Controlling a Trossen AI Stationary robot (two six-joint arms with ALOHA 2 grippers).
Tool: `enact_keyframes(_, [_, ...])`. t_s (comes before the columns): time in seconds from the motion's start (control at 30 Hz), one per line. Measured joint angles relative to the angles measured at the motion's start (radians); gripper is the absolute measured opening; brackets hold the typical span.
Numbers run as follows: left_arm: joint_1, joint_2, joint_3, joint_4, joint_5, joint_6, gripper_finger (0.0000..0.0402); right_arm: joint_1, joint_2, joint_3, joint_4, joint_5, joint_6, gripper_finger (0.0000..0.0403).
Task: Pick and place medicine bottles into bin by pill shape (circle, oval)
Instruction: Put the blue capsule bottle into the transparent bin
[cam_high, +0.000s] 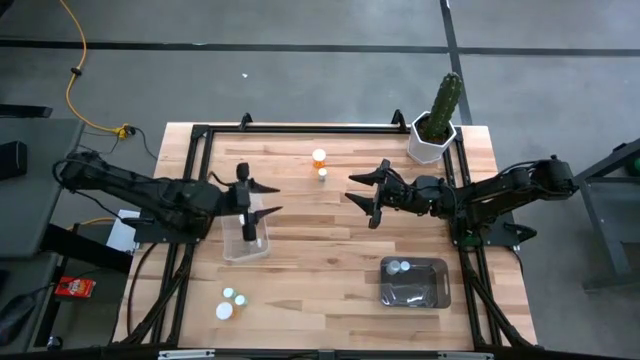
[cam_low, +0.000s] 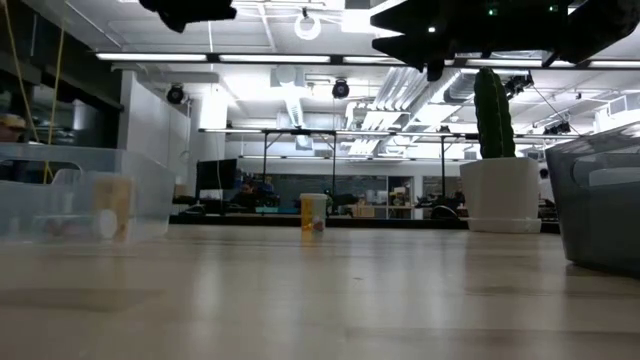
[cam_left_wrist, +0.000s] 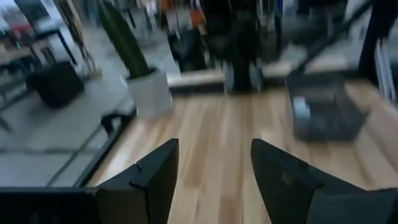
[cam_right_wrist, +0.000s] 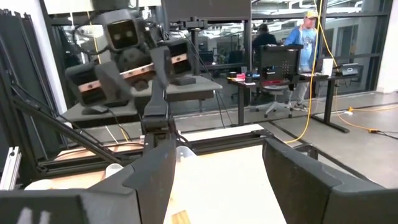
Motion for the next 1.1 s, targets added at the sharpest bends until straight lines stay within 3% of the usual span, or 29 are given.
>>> enact_keyframes(0.17, [0.104, -0.026, -0.197, 0.333, 0.122, -0.035, 0.0188, 0.000, 0.000, 0.000, -0.001, 0.000, -0.005, 0.0233])
enact_keyframes(0.3, [0.154, -0.026, -0.287, 0.456, 0.187, -0.075, 0.0188, 0.000, 0.000, 0.000, -0.001, 0.000, -0.007, 0.0233])
enact_keyframes(0.87, [0.170, -0.031, -0.292, 0.455, 0.190, -0.067, 0.0188, 0.000, 0.000, 0.000, -0.008, 0.001, -0.013, 0.0233])
enact_keyframes(1.03, [0.170, -0.031, -0.292, 0.453, 0.190, -0.067, 0.0188, -0.019, 0.000, 0.001, -0.123, 0.188, 0.091, 0.0233])
enact_keyframes(1.1, [0.170, -0.031, -0.292, 0.453, 0.190, -0.067, 0.0188, -0.052, 0.001, 0.001, -0.186, 0.213, 0.161, 0.0233])
